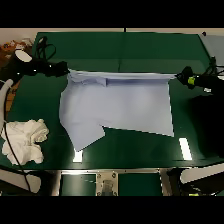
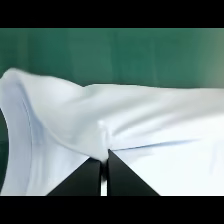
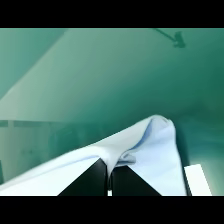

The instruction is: Fold the shirts.

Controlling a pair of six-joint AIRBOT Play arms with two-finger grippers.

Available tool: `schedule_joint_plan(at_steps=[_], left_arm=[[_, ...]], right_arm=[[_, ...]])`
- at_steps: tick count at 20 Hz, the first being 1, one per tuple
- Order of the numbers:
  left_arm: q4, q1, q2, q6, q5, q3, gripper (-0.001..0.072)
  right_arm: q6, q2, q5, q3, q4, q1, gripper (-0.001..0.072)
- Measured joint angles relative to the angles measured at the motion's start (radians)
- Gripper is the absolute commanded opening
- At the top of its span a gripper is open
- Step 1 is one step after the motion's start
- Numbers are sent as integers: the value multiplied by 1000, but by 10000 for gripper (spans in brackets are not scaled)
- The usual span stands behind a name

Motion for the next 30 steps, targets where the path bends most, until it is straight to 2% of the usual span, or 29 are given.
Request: schedule_joint_plan(at_steps=[4,10,15,16,17,18,19,21,22,23,24,27,30], left_arm=[[33,0,-44,4,5,-3,25],[135,1,-60,6,-166,-4,24],[154,1,-61,6,-224,-4,26],[154,1,-61,6,-231,-4,110],[154,1,-61,5,-240,-4,498],[155,2,-61,2,-259,-1,633],[154,4,-61,-10,-286,6,634],[156,18,-59,-39,-369,37,627],[158,32,-59,-58,-424,58,407],[159,45,-59,-75,-476,77,150],[159,61,-58,-91,-536,94,26],[165,92,-45,-121,-669,112,24],[163,91,43,-133,-712,44,23]], right_arm=[[-2,-63,76,32,-13,0,8],[59,16,150,-74,-168,-4,9],[91,64,145,-166,-230,0,18],[95,66,145,-174,-236,2,219],[97,68,145,-180,-243,2,305],[97,71,152,-182,-245,2,250],[104,73,178,-178,-249,-7,233],[135,81,230,-164,-277,-45,116],[156,90,263,-159,-291,-68,110],[168,103,301,-157,-313,-94,61],[184,121,330,-156,-335,-117,48],[233,201,420,-180,-425,-171,11],[268,320,477,-266,-488,-194,10]])
